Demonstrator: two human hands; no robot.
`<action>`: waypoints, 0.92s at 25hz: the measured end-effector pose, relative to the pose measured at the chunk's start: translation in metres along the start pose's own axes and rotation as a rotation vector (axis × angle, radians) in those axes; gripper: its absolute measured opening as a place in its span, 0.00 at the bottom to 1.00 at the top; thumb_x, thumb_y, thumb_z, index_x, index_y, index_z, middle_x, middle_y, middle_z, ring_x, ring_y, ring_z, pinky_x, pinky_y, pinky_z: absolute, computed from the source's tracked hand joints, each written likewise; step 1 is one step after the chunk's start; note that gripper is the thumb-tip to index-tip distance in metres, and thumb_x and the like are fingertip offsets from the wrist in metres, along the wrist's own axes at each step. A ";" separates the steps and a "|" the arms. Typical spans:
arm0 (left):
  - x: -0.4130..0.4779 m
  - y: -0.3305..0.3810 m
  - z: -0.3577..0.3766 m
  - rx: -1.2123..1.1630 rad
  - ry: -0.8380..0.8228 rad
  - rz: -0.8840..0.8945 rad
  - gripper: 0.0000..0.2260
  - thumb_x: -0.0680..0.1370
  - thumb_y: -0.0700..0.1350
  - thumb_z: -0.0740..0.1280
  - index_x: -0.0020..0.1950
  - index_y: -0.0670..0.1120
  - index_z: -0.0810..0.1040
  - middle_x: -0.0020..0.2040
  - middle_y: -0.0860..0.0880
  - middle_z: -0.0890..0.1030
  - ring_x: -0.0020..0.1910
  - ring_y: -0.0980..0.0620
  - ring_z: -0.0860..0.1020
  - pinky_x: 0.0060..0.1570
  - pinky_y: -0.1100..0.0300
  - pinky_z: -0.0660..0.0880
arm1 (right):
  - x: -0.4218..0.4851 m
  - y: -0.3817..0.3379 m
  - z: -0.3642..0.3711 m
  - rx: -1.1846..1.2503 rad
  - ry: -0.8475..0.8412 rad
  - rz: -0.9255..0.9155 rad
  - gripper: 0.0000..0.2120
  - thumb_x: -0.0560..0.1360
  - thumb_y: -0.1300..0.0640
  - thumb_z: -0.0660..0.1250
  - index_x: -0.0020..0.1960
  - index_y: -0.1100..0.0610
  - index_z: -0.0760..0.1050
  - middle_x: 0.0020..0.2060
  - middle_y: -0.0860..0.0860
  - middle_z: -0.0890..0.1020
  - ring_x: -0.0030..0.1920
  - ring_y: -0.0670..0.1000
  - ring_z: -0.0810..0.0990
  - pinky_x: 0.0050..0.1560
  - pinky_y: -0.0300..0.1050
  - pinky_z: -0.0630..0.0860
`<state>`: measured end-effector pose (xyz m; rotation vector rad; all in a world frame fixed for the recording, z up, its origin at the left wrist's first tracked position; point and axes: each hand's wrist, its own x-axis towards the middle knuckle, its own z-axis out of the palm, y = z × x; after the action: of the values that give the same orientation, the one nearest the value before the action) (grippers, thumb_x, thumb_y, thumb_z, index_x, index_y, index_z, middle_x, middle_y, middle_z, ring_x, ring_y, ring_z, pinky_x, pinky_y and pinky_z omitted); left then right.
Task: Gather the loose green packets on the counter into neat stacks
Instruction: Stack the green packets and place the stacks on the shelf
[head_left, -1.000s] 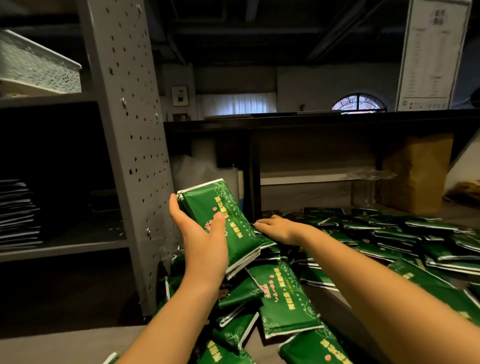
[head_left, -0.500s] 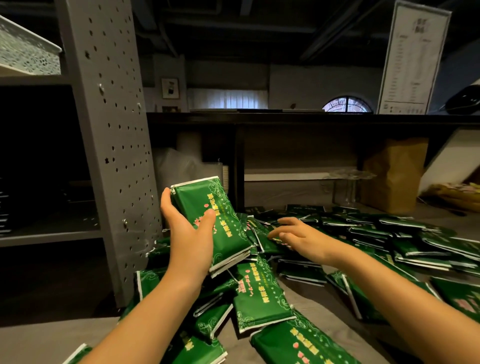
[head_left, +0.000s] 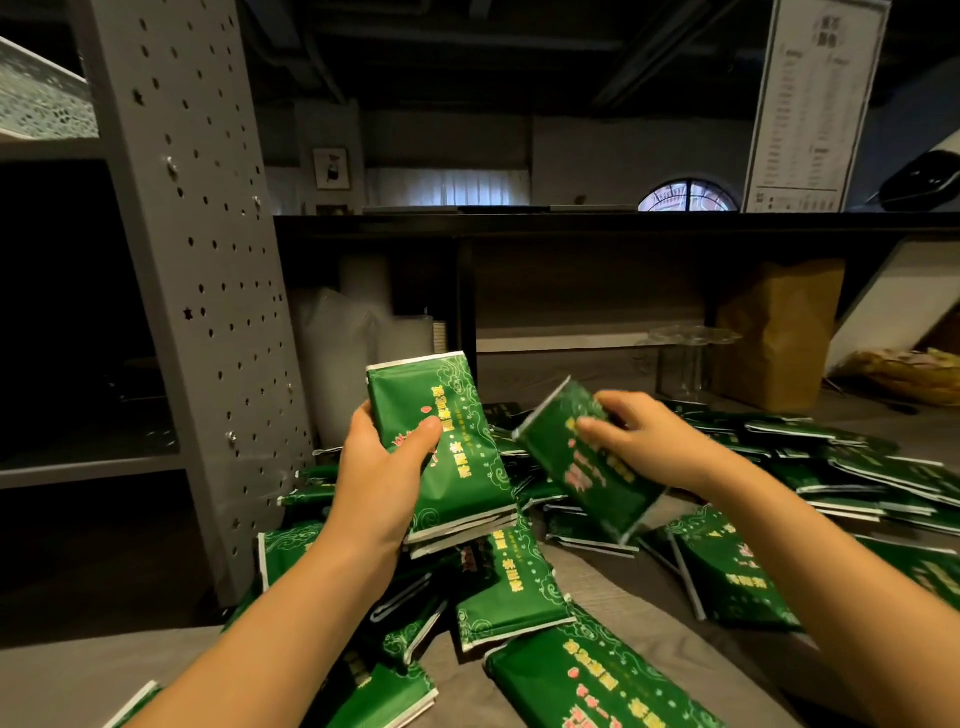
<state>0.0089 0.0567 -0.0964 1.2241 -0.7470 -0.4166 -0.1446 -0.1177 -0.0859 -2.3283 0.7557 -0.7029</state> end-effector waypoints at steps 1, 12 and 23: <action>0.000 0.000 0.000 -0.012 0.000 -0.010 0.13 0.78 0.39 0.65 0.62 0.45 0.70 0.52 0.46 0.80 0.43 0.52 0.81 0.31 0.65 0.78 | -0.003 -0.006 0.000 0.188 0.058 -0.008 0.06 0.80 0.54 0.60 0.51 0.55 0.74 0.44 0.52 0.82 0.42 0.50 0.83 0.42 0.46 0.80; -0.010 -0.002 0.012 -0.104 -0.004 -0.015 0.10 0.82 0.44 0.57 0.63 0.49 0.66 0.52 0.45 0.80 0.49 0.47 0.81 0.45 0.50 0.79 | -0.026 -0.061 0.068 0.770 0.130 -0.040 0.09 0.80 0.59 0.60 0.55 0.53 0.77 0.48 0.51 0.84 0.48 0.50 0.84 0.48 0.48 0.81; -0.012 -0.003 0.011 0.032 0.008 0.094 0.20 0.77 0.43 0.65 0.65 0.52 0.62 0.53 0.51 0.77 0.49 0.55 0.79 0.39 0.62 0.76 | -0.016 -0.052 0.067 0.594 0.107 -0.058 0.13 0.81 0.56 0.56 0.61 0.53 0.76 0.42 0.45 0.79 0.43 0.42 0.77 0.46 0.40 0.75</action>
<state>-0.0072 0.0556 -0.1013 1.2151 -0.8037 -0.3232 -0.0963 -0.0490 -0.1023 -1.7862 0.4423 -0.9368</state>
